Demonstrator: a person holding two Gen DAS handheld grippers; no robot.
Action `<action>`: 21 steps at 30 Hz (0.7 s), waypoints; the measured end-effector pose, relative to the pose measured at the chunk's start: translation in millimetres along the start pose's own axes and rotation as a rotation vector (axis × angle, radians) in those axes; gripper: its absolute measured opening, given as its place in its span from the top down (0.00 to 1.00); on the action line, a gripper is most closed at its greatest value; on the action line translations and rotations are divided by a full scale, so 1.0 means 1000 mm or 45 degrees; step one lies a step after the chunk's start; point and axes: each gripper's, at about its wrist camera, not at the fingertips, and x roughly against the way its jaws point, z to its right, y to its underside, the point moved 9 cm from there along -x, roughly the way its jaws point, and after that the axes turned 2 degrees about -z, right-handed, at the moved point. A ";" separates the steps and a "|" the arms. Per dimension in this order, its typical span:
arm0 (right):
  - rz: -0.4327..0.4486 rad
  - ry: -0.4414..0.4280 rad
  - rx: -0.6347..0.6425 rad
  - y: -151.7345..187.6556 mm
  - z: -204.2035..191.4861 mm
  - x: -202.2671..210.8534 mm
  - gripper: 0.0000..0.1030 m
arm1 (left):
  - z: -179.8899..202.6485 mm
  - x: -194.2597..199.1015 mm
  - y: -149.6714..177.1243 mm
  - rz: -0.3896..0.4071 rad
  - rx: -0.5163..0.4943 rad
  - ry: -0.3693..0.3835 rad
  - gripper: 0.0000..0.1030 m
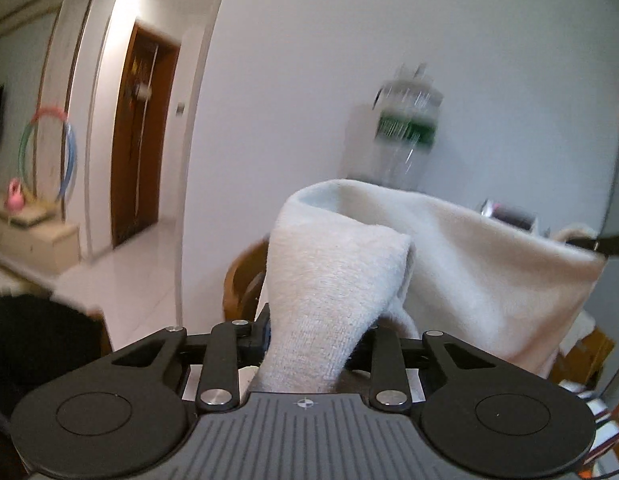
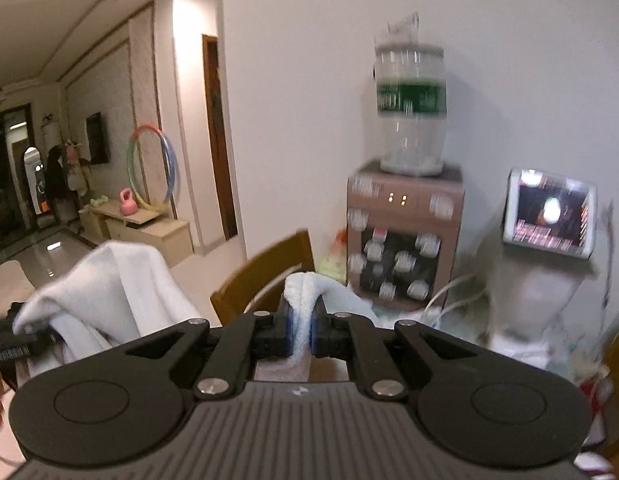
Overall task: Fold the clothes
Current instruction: 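Lift the grey fleece with both tools and spread it over the tablecloth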
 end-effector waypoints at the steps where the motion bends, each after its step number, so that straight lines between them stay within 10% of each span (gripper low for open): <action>1: 0.014 0.000 0.014 -0.006 0.001 0.017 0.91 | 0.007 0.016 -0.014 0.050 -0.026 0.001 0.70; 11: 0.117 -0.207 -0.009 -0.014 0.004 0.171 0.92 | 0.070 0.166 -0.083 0.269 -0.128 -0.060 0.70; 21: -0.055 -0.292 -0.017 0.065 0.033 0.217 0.92 | 0.121 0.232 0.036 -0.028 -0.103 -0.049 0.70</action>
